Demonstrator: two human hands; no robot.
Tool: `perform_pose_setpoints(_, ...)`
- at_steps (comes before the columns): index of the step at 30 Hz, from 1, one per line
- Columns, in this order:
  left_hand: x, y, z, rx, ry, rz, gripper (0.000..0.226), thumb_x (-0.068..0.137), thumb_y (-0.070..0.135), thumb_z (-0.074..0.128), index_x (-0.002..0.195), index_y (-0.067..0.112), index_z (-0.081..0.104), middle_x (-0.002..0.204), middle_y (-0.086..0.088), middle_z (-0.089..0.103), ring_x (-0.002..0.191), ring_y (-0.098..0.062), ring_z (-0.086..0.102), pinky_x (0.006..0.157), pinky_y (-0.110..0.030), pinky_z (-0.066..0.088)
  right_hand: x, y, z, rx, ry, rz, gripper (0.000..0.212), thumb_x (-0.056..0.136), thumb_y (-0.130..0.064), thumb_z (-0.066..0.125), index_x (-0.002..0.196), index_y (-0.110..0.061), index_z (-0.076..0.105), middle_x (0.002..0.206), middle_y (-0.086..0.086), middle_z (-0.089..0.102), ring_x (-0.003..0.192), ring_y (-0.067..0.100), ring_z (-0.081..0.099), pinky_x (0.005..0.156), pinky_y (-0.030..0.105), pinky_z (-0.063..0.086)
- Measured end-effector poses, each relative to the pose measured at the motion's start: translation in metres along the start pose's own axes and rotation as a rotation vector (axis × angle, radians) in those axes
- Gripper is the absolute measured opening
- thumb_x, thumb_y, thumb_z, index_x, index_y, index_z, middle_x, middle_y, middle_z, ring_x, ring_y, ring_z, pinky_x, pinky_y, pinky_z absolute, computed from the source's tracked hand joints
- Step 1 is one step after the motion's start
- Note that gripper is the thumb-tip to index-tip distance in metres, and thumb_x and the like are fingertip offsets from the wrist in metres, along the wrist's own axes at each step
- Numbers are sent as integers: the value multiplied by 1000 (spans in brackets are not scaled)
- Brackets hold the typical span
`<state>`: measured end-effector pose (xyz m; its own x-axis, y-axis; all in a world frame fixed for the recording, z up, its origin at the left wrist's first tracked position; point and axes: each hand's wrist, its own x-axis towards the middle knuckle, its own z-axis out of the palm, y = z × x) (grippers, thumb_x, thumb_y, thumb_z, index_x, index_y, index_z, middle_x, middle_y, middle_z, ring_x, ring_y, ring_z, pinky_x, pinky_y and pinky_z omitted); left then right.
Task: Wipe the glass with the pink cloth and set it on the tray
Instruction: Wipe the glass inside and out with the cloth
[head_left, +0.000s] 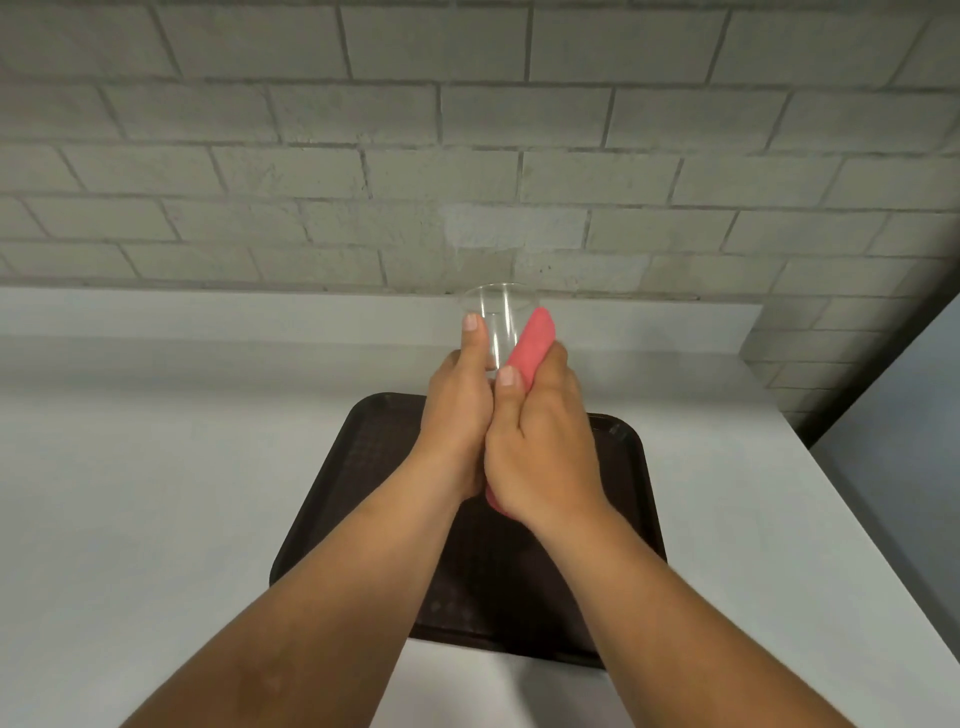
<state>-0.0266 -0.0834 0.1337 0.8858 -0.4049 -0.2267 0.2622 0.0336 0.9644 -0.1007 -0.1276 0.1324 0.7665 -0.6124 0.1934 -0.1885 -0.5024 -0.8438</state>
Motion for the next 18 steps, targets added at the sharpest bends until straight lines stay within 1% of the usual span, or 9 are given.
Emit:
perform_pose_setpoints(2, -5, -2, 0, -27, -39, 1, 78, 102, 73, 40, 126, 8, 74, 110, -14, 83, 104, -26, 80, 94, -43, 61, 7, -5, -3, -38, 34, -19, 70, 107, -46, 31, 164, -10, 10, 166, 13, 31, 150, 28, 35, 120, 42, 34)
perform_pose_setpoints(3, -7, -4, 0, -46, -65, -9, 74, 103, 72, 40, 122, 10, 76, 110, -15, 84, 103, -26, 81, 90, -42, 63, 13, -8, -7, -27, 66, -23, 68, 107, -45, 31, 162, -9, 18, 161, 14, 39, 145, 29, 42, 114, 40, 40)
perform_pose_setpoints(6, -10, -7, -2, -116, -129, -37, 70, 104, 71, 37, 97, 13, 75, 88, -11, 85, 80, -23, 83, 62, -33, 63, 34, -13, -20, 113, 109, 42, 54, 106, -50, 29, 137, -14, 54, 119, 2, 64, 118, 27, 62, 86, 26, 46)
perform_pose_setpoints(8, -10, -6, -5, -164, -168, -34, 72, 104, 71, 33, 93, 11, 72, 74, -6, 82, 61, -18, 79, 49, -27, 59, 42, -12, -26, 253, 54, 137, 59, 105, -57, 25, 117, -17, 66, 108, 3, 71, 107, 27, 68, 92, 38, 53)
perform_pose_setpoints(10, -11, -4, -6, -199, -192, -39, 76, 102, 74, 34, 98, 8, 71, 70, -6, 79, 55, -18, 76, 48, -28, 58, 41, -10, -29, 404, 11, 231, 64, 105, -58, 27, 99, -14, 72, 93, 17, 77, 92, 36, 73, 92, 54, 57)
perform_pose_setpoints(11, -11, -3, -7, -213, -202, -49, 77, 101, 76, 36, 100, 7, 71, 70, -7, 78, 55, -20, 75, 48, -29, 59, 40, -8, -29, 453, 6, 262, 64, 105, -58, 29, 94, -13, 74, 87, 18, 78, 87, 39, 75, 90, 56, 59)
perform_pose_setpoints(14, -11, -3, -9, -249, -231, -56, 83, 96, 80, 39, 85, 12, 85, 70, -8, 79, 56, -21, 77, 50, -30, 60, 37, 1, -27, 469, -6, 285, 62, 103, -59, 31, 97, -17, 76, 88, 12, 80, 87, 33, 77, 91, 55, 59)
perform_pose_setpoints(16, -11, 0, -9, -240, -252, -49, 78, 91, 83, 46, 67, 20, 86, 63, -4, 77, 50, -18, 73, 46, -27, 57, 32, 5, -23, 431, -32, 268, 62, 101, -61, 28, 113, -20, 73, 103, 8, 79, 99, 28, 75, 97, 53, 56)
perform_pose_setpoints(18, -12, 3, -7, -197, -222, -60, 70, 91, 79, 54, 65, 21, 84, 55, 2, 71, 41, -13, 67, 41, -24, 53, 27, 8, -19, 372, -34, 231, 61, 102, -61, 25, 122, -22, 68, 117, 5, 75, 110, 25, 71, 101, 51, 53)
